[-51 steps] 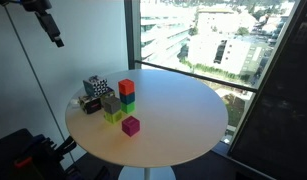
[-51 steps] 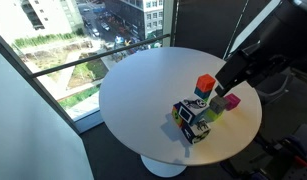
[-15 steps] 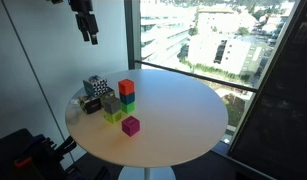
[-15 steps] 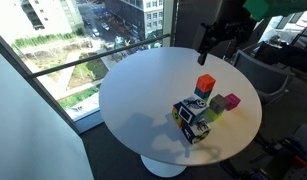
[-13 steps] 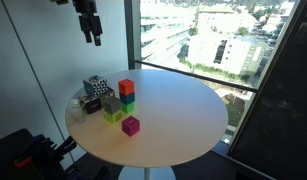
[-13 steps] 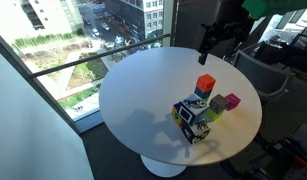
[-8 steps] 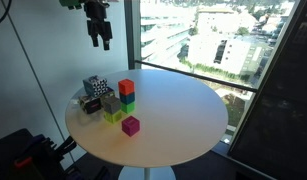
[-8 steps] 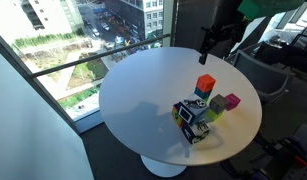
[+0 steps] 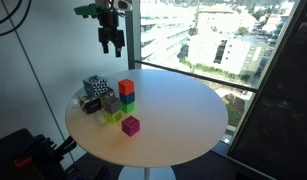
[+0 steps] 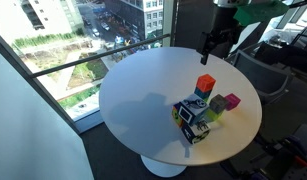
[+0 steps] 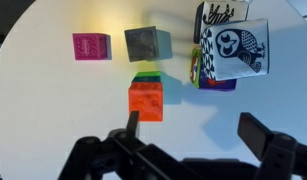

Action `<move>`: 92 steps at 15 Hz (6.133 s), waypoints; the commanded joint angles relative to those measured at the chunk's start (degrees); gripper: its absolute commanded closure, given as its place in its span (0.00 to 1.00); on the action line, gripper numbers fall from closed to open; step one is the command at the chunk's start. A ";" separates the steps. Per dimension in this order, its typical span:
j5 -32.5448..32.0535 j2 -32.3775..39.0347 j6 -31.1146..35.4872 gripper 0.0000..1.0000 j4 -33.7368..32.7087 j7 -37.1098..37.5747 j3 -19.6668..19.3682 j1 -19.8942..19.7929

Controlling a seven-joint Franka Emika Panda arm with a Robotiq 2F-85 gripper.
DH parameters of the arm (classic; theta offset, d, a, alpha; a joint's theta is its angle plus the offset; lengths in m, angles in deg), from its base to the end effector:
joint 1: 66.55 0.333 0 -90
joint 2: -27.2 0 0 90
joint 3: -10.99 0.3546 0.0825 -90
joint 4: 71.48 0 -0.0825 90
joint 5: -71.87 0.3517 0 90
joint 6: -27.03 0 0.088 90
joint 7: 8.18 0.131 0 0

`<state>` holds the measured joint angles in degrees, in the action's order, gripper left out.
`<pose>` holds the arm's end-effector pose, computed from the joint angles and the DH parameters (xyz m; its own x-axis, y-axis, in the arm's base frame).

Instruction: Put the orange block on the table

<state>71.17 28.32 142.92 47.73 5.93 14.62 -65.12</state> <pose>0.5103 0.0441 0.4421 0.9857 -0.1522 -0.0728 -0.1505 -0.9882 0.0279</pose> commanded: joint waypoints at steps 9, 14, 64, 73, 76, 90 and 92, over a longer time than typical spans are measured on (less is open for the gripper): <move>-1.00 1.52 3.99 0.00 0.14 -0.12 -2.21 0.09; -1.00 1.52 3.99 0.00 0.14 -0.12 -2.19 0.18; -2.55 12.19 24.75 0.44 7.36 -0.74 -5.18 0.65; -3.53 10.02 20.63 0.71 5.99 0.47 -6.43 0.29; -4.55 9.29 19.34 0.71 5.28 0.78 -7.35 -0.10; -3.58 13.38 18.04 0.71 2.69 -2.76 -9.90 -4.36; -3.20 14.44 18.14 0.71 2.30 -3.81 -10.16 -5.11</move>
<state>67.71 41.12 161.86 51.94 4.31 4.81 -69.16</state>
